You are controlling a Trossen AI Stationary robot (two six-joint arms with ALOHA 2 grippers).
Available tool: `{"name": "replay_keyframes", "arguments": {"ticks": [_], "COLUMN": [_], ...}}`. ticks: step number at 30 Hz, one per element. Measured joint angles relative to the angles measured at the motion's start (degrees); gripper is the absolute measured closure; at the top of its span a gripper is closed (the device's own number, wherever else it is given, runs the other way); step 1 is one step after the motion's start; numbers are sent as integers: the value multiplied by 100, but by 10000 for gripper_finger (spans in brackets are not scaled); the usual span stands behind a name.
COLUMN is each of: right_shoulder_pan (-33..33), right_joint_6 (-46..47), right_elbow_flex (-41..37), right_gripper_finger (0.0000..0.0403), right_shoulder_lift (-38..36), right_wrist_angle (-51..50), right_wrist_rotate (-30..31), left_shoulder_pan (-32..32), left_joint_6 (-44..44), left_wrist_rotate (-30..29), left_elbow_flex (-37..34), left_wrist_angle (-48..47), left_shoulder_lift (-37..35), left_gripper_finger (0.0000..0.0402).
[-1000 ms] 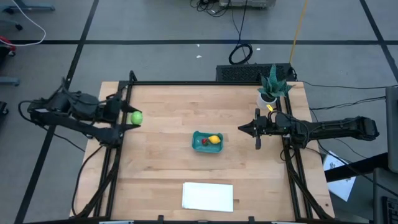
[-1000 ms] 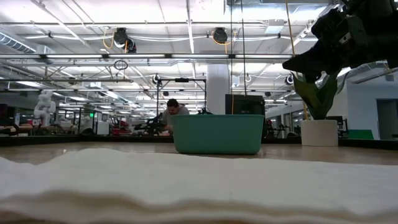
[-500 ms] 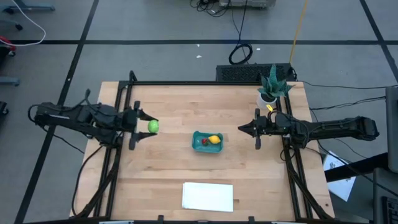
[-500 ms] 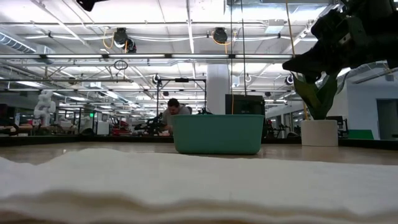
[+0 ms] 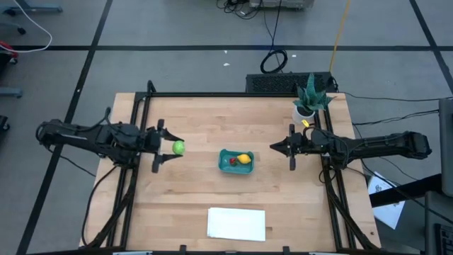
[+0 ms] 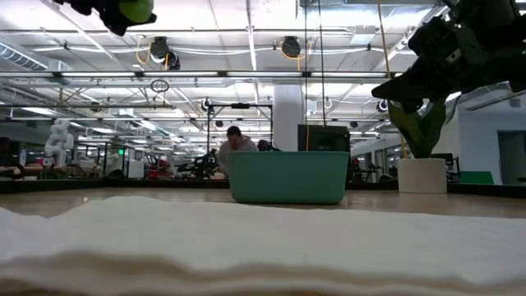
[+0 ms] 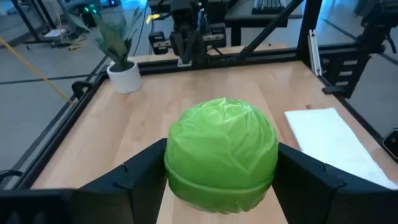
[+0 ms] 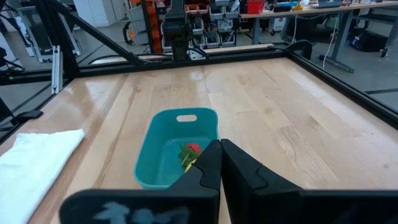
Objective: Pick and placing Produce into tupperware
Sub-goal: Put the green cabbage into the blue bin
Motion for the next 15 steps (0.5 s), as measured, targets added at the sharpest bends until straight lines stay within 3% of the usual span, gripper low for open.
{"name": "replay_keyframes", "arguments": {"ticks": [8,15], "right_shoulder_pan": [-1,-1], "right_joint_6": [-1,-1], "right_elbow_flex": [0,0], "right_gripper_finger": [403,403], "right_shoulder_lift": [36,61], "right_wrist_angle": [27,22], "right_wrist_rotate": [0,0], "left_shoulder_pan": [5,6], "left_joint_6": [145,222], "left_wrist_rotate": [139,194], "left_elbow_flex": [-705,-849], "left_wrist_angle": [877,1141], "left_shoulder_lift": [-53,-54], "left_gripper_finger": [144,144]}}
